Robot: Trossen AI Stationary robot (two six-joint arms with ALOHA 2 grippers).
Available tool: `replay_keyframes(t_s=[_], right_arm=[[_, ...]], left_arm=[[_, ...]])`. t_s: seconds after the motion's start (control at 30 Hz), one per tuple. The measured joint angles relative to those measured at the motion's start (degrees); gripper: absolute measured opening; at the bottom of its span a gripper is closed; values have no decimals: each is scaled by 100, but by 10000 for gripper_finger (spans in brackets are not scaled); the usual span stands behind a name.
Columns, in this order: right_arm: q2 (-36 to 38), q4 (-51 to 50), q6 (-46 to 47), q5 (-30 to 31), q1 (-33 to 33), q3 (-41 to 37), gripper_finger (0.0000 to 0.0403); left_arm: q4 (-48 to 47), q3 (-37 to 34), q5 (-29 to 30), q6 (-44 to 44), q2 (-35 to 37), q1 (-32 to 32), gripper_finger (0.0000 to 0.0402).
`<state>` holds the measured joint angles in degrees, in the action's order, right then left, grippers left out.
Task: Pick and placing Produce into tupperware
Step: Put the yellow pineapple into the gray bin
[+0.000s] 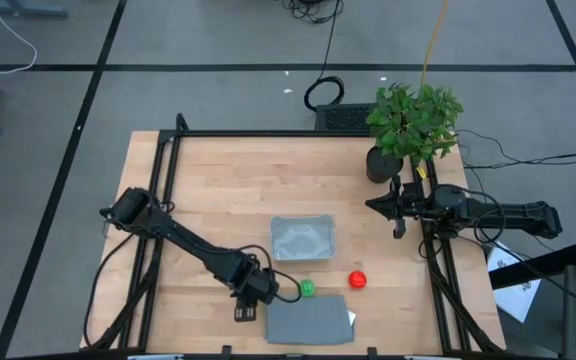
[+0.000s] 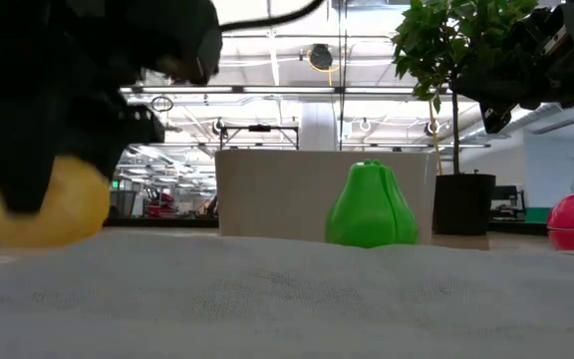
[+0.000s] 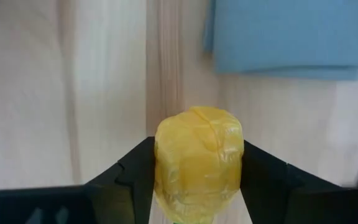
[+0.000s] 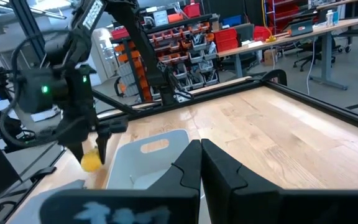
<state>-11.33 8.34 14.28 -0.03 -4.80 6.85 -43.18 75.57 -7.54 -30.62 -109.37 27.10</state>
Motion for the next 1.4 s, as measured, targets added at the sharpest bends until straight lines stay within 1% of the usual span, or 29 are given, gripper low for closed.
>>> replay_keyframes(t_s=[0.17,0.37,0.57,0.87,1.0,1.27,1.4], right_arm=[[-27,31,2,2,2,1,0],[-70,50,2,2,1,1,0],[-98,41,0,0,2,0,0],[-96,60,2,2,2,0,0],[-96,61,4,2,0,0,0],[-96,70,3,2,0,0,0],[-96,70,2,2,0,0,0]], left_arm=[[-211,-2,150,183,459,-129,188],[-609,-2,589,355,1248,-284,188],[-1084,0,749,390,1887,-534,188],[-2117,2,956,857,2526,-1125,189],[-2439,2,1205,981,2806,-1488,189],[-2453,2,1214,1227,2831,-2140,189],[-2146,2,1211,1501,2686,-2457,189]])
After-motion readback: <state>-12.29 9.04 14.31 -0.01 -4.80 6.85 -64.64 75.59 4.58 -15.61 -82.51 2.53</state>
